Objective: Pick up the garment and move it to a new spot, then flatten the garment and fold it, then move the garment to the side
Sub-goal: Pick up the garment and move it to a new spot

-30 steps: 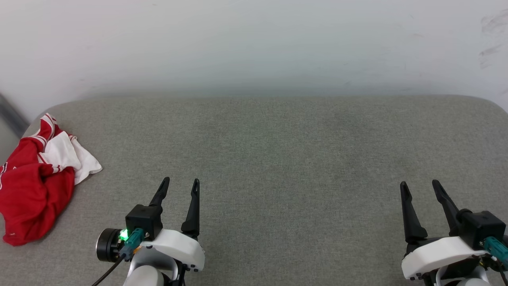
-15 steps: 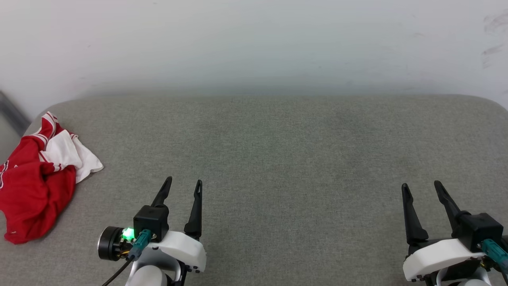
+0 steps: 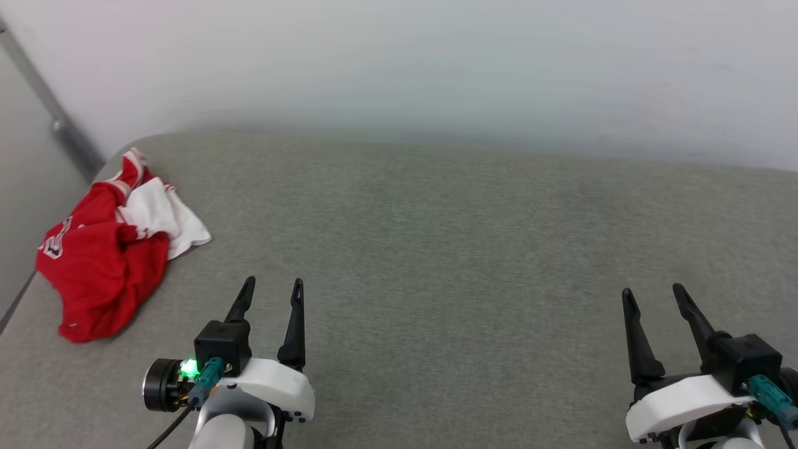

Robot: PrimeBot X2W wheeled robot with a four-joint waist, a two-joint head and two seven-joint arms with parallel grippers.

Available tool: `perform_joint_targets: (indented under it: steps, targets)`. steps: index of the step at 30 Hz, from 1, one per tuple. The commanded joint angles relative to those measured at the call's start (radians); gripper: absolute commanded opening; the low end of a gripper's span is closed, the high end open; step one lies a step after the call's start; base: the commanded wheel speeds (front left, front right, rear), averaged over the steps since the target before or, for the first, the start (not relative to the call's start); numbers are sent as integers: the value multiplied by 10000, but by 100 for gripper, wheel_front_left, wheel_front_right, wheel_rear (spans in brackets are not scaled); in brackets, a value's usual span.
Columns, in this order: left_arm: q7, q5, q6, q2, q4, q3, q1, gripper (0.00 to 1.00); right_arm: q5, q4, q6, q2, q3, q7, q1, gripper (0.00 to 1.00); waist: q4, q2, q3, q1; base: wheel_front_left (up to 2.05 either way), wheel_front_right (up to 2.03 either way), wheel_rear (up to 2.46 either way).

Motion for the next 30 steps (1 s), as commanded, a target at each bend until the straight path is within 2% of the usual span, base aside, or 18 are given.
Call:
perform_joint_targets:
  steps: [1,18,24,30]
  targets:
    - [-29,-43,40,1,-17,58,-113,100,36,-102,-3,9,66,13,-64,100,584,0,42,0,0,0,0]
    - [-29,-49,128,52,-122,572,13,100,-7,-546,-5,8,641,244,-220,100,3564,0,57,0,0,0,0]
    - [-29,-80,126,72,-185,795,99,100,37,-673,-5,8,832,315,-304,100,4147,0,96,0,0,0,0]
    - [-29,-99,128,66,-327,1017,138,100,2,-638,-5,6,1020,455,-482,100,4254,0,261,0,0,0,0]
